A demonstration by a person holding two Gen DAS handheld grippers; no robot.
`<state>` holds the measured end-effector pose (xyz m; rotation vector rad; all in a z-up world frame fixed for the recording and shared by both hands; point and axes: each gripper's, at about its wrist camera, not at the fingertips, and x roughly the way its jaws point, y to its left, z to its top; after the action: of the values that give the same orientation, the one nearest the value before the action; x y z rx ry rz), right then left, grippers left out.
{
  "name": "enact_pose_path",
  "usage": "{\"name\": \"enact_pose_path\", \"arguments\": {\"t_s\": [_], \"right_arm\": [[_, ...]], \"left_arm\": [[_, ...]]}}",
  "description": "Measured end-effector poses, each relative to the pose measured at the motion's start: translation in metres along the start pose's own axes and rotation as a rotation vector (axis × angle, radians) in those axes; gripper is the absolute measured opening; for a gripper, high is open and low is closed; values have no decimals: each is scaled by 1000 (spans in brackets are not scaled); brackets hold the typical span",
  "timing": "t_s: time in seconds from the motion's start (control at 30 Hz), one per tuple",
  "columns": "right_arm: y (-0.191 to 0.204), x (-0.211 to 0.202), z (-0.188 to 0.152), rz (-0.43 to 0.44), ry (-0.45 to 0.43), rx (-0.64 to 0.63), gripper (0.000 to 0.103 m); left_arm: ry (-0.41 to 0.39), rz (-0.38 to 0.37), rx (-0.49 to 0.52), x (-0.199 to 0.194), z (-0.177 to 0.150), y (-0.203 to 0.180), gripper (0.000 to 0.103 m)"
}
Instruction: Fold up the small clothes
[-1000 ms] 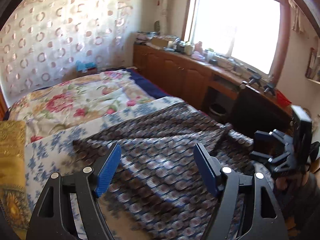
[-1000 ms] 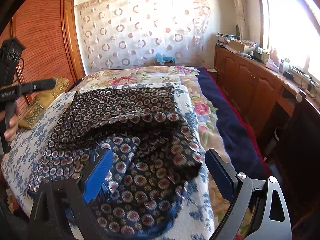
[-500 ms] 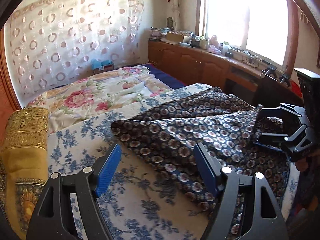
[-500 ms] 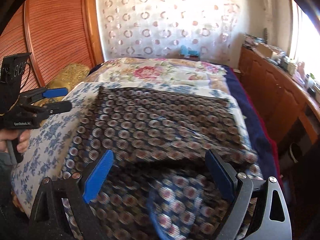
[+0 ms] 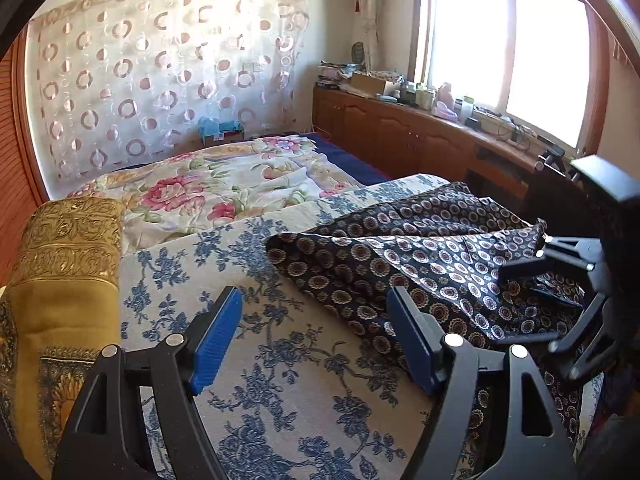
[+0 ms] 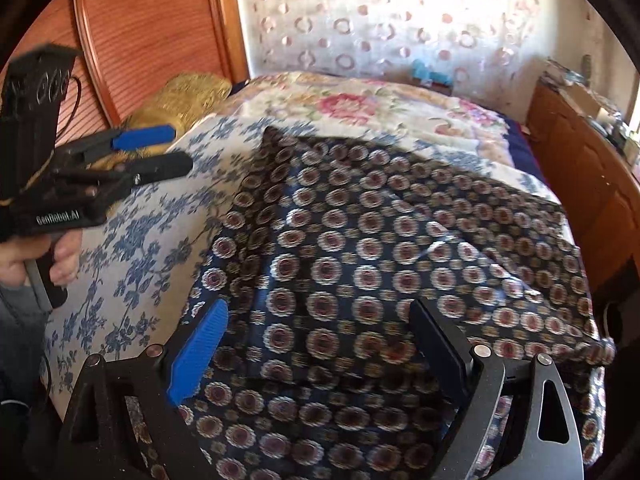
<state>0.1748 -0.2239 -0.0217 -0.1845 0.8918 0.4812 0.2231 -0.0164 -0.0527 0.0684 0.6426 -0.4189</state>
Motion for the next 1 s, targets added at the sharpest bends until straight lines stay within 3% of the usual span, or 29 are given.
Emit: {"name": "enact_pose_path", "arguments": {"t_s": [0.17, 0.23, 0.27, 0.33, 0.4, 0.7, 1.0], "right_arm": [[7, 18, 3, 8, 68, -57, 83], [8, 24, 2, -11, 96, -84, 59], [9, 25, 3, -19, 107, -97, 52], [10, 25, 7, -24, 109, -119, 19], [4, 19, 14, -14, 102, -130, 8], [-63, -16, 82, -164, -11, -125, 6], [-118, 29, 133, -261, 10, -38, 6]], "left_arm": [[-7, 0, -9, -2, -1, 1, 76], [-3, -1, -7, 0, -1, 1, 76], [-1, -2, -6, 0, -1, 0, 76], [3, -5, -4, 1, -2, 0, 76], [5, -5, -3, 2, -2, 0, 76], [12, -6, -12, 6, -4, 2, 76], [29, -4, -4, 11, -8, 0, 76]]}}
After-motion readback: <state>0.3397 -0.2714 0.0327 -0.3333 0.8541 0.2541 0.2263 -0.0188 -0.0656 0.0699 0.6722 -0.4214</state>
